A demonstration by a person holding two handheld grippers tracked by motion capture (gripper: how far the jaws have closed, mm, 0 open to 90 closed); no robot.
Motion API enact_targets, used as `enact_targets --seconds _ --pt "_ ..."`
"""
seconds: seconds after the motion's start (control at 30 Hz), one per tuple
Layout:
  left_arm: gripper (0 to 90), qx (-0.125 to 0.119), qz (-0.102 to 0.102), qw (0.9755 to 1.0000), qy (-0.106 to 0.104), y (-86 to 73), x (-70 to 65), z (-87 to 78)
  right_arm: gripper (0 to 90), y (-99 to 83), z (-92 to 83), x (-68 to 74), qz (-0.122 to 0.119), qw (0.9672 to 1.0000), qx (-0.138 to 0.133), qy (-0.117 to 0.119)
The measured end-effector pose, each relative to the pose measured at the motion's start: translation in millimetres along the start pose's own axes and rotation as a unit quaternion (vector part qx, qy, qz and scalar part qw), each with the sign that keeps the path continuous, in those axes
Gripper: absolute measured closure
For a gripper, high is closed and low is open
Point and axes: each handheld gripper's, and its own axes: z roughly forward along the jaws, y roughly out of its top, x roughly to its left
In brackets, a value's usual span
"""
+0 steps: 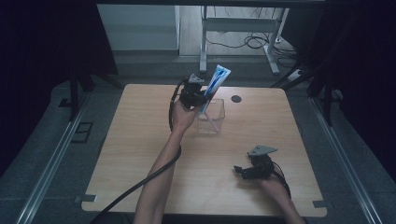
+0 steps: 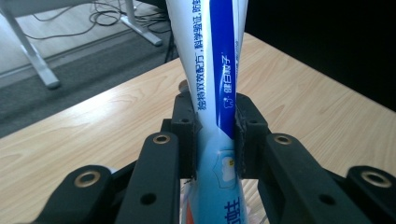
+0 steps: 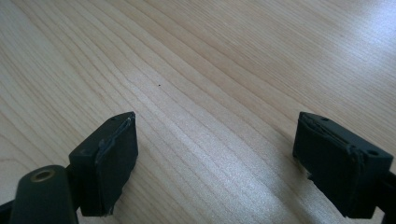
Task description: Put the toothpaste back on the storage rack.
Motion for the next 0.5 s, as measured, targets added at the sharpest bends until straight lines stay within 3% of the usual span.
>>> enact_targets --seconds 0.5 --pt "74.1 0.004 0.006 0.9999 0.014 -1.3 -2.4 15.8 14.0 0.1 0.2 -0.1 -0.001 1.0 0.0 0.002"
